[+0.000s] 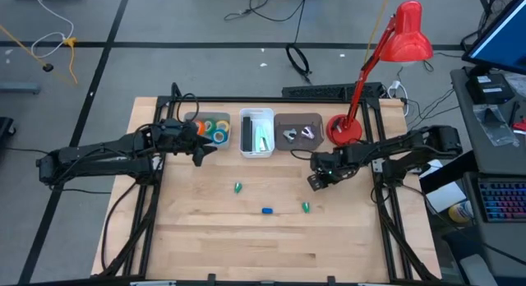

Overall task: Pick and place Stapler, Stapler remover, tape
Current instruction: Put the yellow stapler into the white bin

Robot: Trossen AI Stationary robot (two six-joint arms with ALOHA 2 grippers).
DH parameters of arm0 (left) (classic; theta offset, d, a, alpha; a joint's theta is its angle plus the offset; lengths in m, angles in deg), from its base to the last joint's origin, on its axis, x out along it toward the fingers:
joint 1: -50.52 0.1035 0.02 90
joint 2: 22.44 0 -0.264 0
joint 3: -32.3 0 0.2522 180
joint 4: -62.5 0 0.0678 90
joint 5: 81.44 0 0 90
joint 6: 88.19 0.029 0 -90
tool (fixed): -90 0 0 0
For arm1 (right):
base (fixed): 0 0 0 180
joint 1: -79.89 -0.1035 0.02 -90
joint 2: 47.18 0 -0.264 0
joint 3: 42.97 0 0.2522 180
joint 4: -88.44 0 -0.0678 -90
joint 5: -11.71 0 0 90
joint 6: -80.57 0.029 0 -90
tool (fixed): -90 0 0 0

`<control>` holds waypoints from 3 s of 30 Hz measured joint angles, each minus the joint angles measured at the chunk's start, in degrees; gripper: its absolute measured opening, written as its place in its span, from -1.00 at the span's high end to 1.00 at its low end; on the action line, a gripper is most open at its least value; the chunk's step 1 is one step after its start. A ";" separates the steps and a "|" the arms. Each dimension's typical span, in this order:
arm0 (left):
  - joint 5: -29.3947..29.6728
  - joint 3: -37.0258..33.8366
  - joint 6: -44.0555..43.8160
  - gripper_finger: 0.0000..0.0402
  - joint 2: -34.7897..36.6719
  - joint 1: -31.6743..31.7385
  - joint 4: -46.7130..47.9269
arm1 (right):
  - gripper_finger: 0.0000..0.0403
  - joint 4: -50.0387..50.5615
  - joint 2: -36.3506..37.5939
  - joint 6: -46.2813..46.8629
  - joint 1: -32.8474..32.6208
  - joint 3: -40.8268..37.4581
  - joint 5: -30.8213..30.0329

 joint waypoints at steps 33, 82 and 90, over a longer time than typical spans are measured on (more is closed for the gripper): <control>-0.01 0.00 -2.58 -0.09 0.00 -0.01 0.04 | 0.65 -31.07 0.24 2.31 0.91 -0.08 1.09; 3.49 0.00 -2.38 -0.09 0.00 0.00 0.02 | 0.64 -20.00 -24.58 -46.42 14.18 40.08 -6.45; 4.17 0.00 -1.98 -0.09 -0.01 -0.01 0.04 | 0.64 -19.09 -28.01 -49.95 12.22 40.49 -6.05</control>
